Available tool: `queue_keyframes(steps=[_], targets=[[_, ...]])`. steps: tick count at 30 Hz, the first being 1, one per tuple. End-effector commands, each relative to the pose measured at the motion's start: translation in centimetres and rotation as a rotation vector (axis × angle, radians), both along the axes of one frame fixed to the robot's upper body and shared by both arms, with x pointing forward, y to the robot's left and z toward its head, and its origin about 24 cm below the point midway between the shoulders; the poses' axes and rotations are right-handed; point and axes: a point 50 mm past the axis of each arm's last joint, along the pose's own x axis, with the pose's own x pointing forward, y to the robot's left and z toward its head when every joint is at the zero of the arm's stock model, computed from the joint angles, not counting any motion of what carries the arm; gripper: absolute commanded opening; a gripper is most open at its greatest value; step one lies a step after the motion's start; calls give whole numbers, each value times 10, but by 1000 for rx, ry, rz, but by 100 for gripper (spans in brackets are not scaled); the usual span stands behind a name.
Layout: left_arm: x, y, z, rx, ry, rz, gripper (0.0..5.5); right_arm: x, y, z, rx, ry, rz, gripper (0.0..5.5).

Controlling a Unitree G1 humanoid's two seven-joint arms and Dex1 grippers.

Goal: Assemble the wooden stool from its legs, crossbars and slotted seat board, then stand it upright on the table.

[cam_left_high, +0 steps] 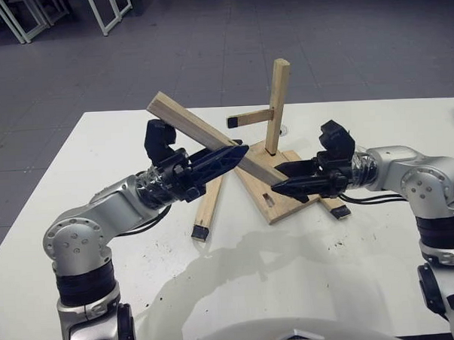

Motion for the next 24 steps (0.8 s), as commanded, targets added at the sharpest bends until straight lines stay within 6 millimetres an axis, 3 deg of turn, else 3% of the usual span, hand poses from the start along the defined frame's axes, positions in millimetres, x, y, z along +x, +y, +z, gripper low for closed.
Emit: queue_keyframes(steps=[1, 6, 8, 11, 15, 21, 24], targets=[[7, 12, 3, -29, -1, 62, 211, -1, -3, 0, -61, -67, -2, 268], [17, 38, 14, -51, -40, 184, 211, 5, -18, -20, -230, -132, -85, 309], [21, 54, 17, -32, -63, 269, 211, 16, -28, -30, -329, -183, -173, 309], [28, 66, 11, 78, -96, 405, 211, 46, -39, -46, -526, -334, -397, 309], [29, 54, -10, 189, -111, 435, 211, 67, -48, -70, -744, -449, -542, 309], [27, 49, -19, 206, -110, 453, 211, 73, -44, -104, -881, -453, -514, 309], [30, 50, -20, 222, -114, 466, 211, 74, -43, -109, -915, -469, -481, 309]])
